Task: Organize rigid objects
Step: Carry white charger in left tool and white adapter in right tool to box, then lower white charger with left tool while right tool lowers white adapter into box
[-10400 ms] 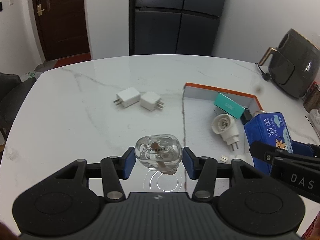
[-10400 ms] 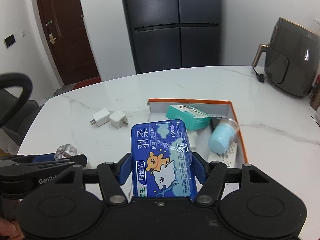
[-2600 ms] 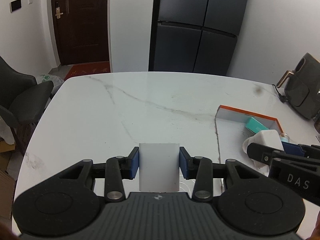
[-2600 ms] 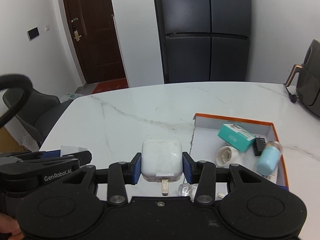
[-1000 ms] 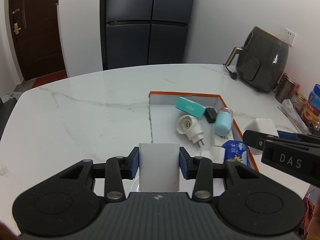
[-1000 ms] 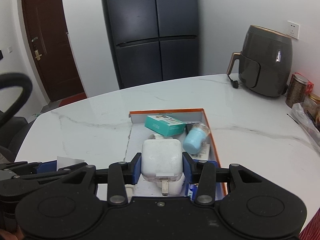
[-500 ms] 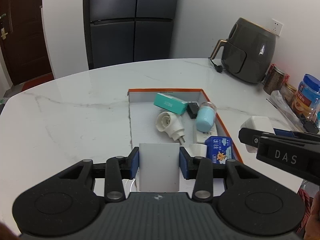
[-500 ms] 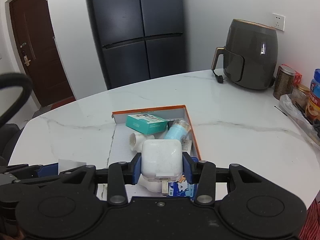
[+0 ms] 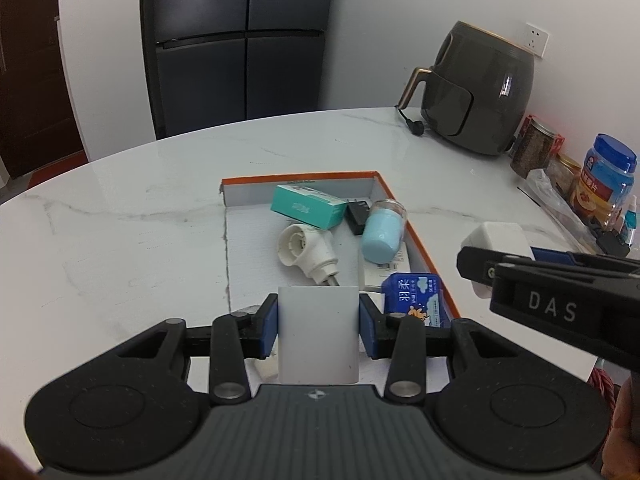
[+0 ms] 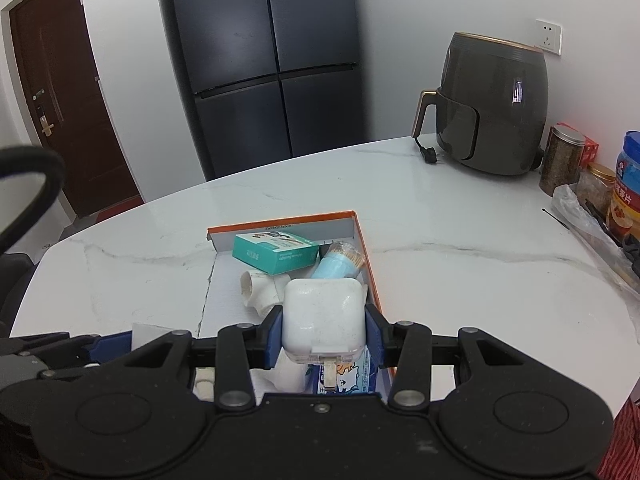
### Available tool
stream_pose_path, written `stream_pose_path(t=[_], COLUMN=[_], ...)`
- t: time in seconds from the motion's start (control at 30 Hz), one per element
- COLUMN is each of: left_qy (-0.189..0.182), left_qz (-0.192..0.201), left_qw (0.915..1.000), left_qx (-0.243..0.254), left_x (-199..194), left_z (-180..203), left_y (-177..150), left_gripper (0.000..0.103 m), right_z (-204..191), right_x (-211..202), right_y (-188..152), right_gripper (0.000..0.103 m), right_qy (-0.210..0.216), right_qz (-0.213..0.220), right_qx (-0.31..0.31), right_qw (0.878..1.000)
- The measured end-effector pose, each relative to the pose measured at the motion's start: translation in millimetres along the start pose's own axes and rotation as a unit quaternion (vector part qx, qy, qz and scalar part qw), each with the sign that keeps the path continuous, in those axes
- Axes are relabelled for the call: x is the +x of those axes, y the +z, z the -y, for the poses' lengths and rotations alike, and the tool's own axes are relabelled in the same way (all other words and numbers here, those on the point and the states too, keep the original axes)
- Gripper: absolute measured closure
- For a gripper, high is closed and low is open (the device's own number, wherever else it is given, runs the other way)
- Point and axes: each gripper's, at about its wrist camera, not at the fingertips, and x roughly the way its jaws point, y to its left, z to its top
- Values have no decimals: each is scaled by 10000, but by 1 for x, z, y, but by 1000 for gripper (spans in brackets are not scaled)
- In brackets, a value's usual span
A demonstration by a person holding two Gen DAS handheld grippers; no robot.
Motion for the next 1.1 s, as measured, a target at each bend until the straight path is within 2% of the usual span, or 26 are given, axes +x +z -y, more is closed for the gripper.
stream_pose_path(t=[1.1], left_qy=[-5], left_qz=[-172], left_qw=[9998], left_qx=[-36], left_x=[30], left_z=[24], left_y=[8], left_gripper=[62], right_z=[19], right_x=[35], right_y=[16], right_gripper=[52], right_qy=[190], right_qz=[-184], right_qx=[-187], right_qw=[9995])
